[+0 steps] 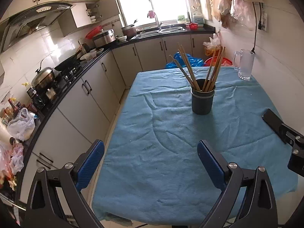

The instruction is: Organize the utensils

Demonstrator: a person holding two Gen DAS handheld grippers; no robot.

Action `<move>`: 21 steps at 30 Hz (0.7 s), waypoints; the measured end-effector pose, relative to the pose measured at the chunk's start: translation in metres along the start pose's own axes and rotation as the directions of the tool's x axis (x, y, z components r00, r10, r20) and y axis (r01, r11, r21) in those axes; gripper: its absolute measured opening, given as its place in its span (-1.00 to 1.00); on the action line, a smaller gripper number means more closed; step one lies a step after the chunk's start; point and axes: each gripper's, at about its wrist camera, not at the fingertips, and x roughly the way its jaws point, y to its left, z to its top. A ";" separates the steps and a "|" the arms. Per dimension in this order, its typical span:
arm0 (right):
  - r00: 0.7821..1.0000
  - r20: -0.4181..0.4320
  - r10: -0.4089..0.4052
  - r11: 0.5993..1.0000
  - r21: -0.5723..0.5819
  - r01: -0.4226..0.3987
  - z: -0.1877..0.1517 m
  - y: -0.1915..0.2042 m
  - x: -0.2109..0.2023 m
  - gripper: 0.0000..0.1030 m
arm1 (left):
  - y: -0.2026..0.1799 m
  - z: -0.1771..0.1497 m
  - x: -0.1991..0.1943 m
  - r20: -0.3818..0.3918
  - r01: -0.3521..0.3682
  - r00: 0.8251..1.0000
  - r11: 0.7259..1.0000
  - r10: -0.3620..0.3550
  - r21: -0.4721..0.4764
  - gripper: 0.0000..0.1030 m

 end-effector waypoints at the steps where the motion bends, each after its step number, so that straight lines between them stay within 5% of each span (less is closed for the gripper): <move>1: 1.000 0.006 -0.009 1.000 0.002 0.009 0.000 0.003 -0.003 0.82 | 0.002 -0.001 0.001 0.000 0.014 1.000 1.000 -0.014 0.003 0.89; 21: 0.997 -0.034 -0.076 0.997 -0.015 0.075 -0.004 0.053 -0.005 0.82 | 0.037 -0.009 0.022 0.013 0.090 0.996 0.996 -0.090 0.007 0.89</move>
